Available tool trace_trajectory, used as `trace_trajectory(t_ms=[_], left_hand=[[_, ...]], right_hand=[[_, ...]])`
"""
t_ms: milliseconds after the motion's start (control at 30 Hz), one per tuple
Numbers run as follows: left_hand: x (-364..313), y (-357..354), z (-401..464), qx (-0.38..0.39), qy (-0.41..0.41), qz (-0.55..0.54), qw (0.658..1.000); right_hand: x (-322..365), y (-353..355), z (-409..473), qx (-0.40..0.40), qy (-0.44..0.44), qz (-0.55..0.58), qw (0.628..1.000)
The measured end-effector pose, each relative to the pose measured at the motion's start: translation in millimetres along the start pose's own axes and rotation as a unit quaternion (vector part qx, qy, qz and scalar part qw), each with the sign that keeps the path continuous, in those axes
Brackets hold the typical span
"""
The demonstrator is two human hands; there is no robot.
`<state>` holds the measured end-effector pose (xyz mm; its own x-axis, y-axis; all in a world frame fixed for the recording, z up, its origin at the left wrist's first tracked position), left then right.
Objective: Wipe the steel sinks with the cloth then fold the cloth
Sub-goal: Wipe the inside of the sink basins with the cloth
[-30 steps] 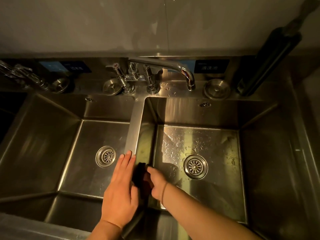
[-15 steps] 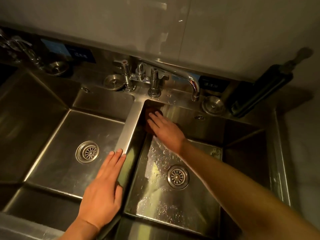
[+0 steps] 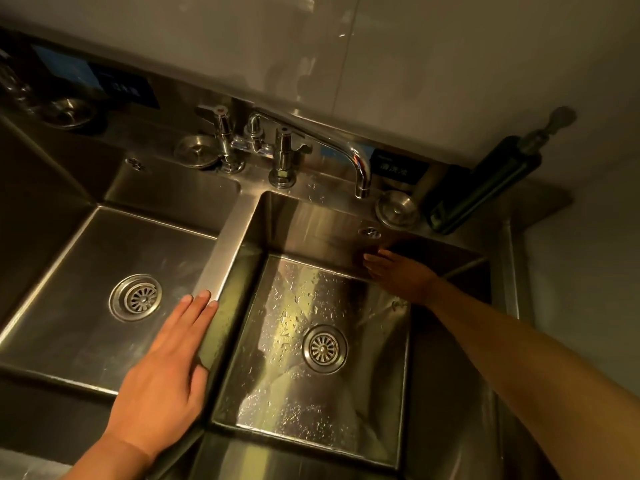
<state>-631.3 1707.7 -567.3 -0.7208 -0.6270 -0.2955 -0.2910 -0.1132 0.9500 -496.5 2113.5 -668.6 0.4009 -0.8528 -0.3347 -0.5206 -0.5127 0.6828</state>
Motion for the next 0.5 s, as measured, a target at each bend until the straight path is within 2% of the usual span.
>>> trace_trajectory(t_ms=[100, 200, 267, 400, 500], left_hand=[[0.2, -0.1, -1.5, 0.006, 0.004, 0.004, 1.0], [-0.6, 3.3, -0.8, 0.003, -0.001, 0.009, 1.0], [-1.3, 4.7, -1.1, 0.002, -0.001, 0.01, 1.0], [-2.6, 6.5, 0.2, 0.011, -0.007, 0.053, 0.998], [-10.9, 12.6, 27.3, -0.025, -0.021, 0.112, 0.993]], right_hand=[[1.1, -22.7, -21.4, 0.076, -0.031, 0.063, 0.995], [7.0, -21.9, -15.6, 0.082, -0.065, 0.106, 0.989], [12.7, -8.5, 0.2, 0.051, -0.064, 0.113, 0.99], [16.4, 39.6, 37.0, -0.065, -0.022, 0.1, 0.993], [13.6, 73.2, 57.7, -0.114, -0.003, 0.071, 0.991]])
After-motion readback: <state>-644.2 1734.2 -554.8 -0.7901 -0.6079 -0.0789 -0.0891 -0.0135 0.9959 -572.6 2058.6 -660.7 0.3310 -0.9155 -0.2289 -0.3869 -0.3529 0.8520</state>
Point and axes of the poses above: each hand's wrist, its own z-axis towards the middle knuckle, its own y-axis out of the back of the hand, x = y × z, the point moved 5 cm from there along z, towards the middle knuckle, and after that the axes turned 13 degrees about z, right-handed, at the moved point
